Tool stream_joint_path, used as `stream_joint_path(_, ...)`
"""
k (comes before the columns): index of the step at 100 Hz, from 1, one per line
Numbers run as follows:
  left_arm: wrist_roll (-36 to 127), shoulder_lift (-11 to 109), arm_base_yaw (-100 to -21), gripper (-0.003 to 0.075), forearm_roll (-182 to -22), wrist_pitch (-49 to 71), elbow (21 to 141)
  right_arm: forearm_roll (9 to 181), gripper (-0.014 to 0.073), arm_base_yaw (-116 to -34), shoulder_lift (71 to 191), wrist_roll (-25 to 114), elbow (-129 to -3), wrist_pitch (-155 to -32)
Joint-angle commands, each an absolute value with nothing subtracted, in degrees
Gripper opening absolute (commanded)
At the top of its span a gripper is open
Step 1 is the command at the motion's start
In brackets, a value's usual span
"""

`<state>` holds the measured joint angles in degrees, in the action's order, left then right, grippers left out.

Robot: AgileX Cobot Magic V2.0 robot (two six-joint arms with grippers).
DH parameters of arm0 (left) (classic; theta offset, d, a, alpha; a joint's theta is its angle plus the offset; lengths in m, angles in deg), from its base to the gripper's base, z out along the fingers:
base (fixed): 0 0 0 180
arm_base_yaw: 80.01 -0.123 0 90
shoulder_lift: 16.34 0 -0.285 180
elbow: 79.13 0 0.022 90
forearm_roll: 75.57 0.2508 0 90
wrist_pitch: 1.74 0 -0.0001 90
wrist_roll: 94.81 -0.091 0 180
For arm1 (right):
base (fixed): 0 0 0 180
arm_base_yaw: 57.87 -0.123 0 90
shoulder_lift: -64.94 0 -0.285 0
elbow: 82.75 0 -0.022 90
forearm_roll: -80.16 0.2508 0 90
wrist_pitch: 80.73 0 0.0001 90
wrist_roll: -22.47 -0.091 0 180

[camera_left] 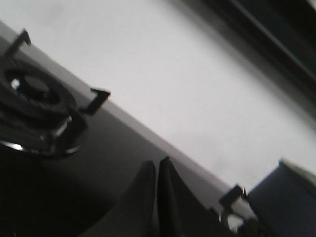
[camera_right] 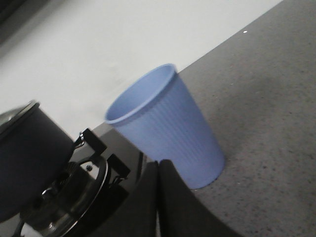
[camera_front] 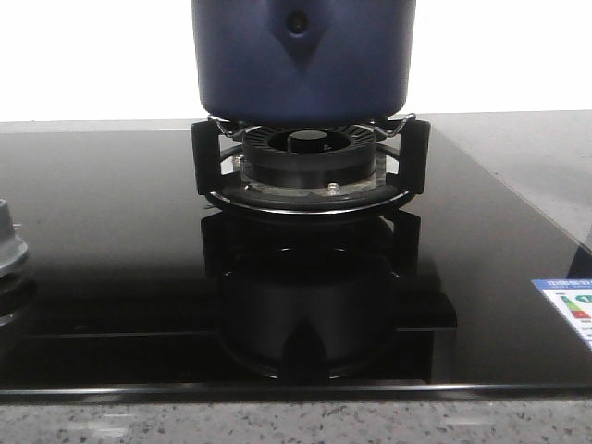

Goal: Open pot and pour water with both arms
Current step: 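Grasp the purple lid knob with the left gripper and lift the lid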

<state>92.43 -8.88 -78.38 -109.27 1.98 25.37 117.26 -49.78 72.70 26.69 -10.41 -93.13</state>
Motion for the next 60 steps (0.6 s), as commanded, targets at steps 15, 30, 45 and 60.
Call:
stream_joint_path(15, 78.64, 0.03, -77.86, -0.002, -106.34, 19.48, 38.97, 110.09, -0.0071, -49.4, 84.24, 39.4, -29.0, -115.98)
stream_joint_path(30, 70.6, 8.42, -75.74, -0.002, -109.25, 27.66, 45.74, 108.99, -0.0071, -51.28, 92.0, 38.69, -37.2, -128.76)
stream_joint_path(45, 55.57, 15.81, -71.9, -0.002, -120.78, 30.4, 49.54, 109.33, -0.0071, -51.65, 98.56, 38.69, -42.51, -139.47)
stream_joint_path(60, 37.14, 22.4, -67.95, -0.0018, -137.35, 33.6, 52.94, 113.99, -0.0071, -52.38, 99.49, 42.36, -43.7, -138.1)
